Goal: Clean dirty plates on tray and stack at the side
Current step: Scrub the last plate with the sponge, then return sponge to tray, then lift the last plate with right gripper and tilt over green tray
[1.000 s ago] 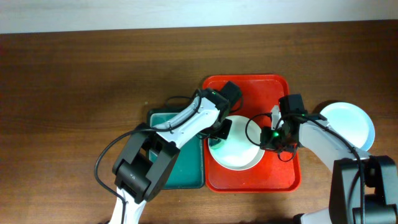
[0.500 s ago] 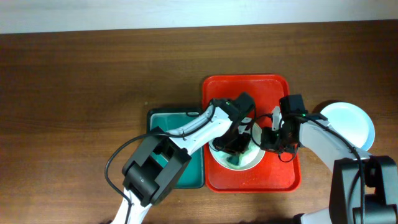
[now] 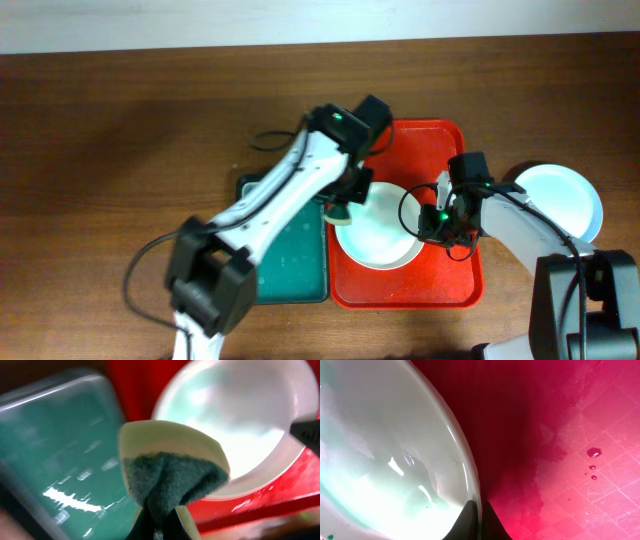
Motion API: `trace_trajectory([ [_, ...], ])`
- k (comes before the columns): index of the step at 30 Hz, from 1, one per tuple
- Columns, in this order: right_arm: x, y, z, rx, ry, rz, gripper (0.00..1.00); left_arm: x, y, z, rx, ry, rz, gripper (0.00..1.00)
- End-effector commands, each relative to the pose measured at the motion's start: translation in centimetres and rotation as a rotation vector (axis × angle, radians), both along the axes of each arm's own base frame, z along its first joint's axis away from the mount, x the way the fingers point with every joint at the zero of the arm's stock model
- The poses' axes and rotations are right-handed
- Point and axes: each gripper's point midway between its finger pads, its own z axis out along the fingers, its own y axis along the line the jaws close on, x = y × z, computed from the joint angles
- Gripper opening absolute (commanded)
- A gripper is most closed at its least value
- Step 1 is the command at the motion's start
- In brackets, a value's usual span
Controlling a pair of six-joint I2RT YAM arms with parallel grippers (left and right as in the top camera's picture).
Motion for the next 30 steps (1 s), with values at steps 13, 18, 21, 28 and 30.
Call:
trace_trajectory([
  [13,-1.7,-1.9,-1.7,-0.112,0.069,0.002,0.05,-1.7,10.8,-9.0,0.013,0.132,0.28,0.05],
  [18,-1.3,-1.9,-1.7,-0.111,0.053,0.001,0.04,-0.1,11.0,-2.4,-0.098,-0.044,0.277,0.68],
  [21,-0.9,-1.4,2.3,-0.111,0.076,0.056,0.04,-0.2,13.3,1.9,-0.148,-0.14,0.326,0.73],
  [28,0.7,9.5,11.7,-0.158,-0.153,0.3,0.04,-1.3,21.4,6.0,-0.076,-0.245,0.488,0.99],
  [30,2.2,10.2,12.0,-0.232,-0.248,0.254,0.04,-1.3,21.4,5.9,-0.076,-0.244,0.487,0.99],
])
